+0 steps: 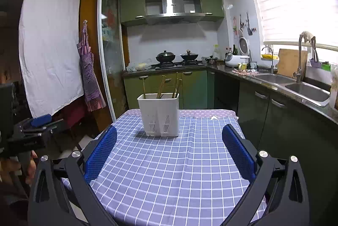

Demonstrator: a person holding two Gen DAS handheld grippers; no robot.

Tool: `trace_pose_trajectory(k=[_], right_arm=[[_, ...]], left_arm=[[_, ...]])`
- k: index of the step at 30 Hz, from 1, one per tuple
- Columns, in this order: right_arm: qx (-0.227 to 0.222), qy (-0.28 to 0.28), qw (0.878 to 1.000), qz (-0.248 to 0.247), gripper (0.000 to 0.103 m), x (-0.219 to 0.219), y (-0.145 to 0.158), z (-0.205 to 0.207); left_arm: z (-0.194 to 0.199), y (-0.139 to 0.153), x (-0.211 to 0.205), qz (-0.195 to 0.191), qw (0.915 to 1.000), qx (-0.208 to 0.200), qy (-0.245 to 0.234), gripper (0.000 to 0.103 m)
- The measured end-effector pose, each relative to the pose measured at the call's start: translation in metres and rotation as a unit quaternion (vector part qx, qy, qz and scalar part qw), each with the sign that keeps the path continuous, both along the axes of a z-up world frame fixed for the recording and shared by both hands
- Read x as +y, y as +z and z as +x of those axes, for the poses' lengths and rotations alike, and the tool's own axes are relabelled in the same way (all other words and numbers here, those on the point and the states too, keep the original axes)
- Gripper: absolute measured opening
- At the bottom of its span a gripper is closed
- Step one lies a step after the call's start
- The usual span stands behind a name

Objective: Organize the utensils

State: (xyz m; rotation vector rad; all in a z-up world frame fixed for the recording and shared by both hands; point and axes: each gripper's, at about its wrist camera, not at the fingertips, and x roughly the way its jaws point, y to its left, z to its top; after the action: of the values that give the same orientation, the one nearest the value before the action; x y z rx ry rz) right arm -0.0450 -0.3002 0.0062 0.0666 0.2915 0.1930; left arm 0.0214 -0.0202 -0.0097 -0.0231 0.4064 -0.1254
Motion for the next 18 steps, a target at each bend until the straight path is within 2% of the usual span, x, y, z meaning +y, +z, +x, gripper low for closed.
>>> trace_pose_trajectory(k=[6,18], right_arm=[[-0.006,-0.012,1.000,-0.008,0.098,0.006,-0.003,-0.021],[-0.006,-0.018,1.000,-0.014,0.098,0.008,-0.001,-0.018]], left_arm=[[-0.018,0.001,0.007,-0.004,1.0000,-0.005,0.007,0.096],[-0.026,0.000,0.003,0.001,1.0000,-0.005,0.005,0.096]])
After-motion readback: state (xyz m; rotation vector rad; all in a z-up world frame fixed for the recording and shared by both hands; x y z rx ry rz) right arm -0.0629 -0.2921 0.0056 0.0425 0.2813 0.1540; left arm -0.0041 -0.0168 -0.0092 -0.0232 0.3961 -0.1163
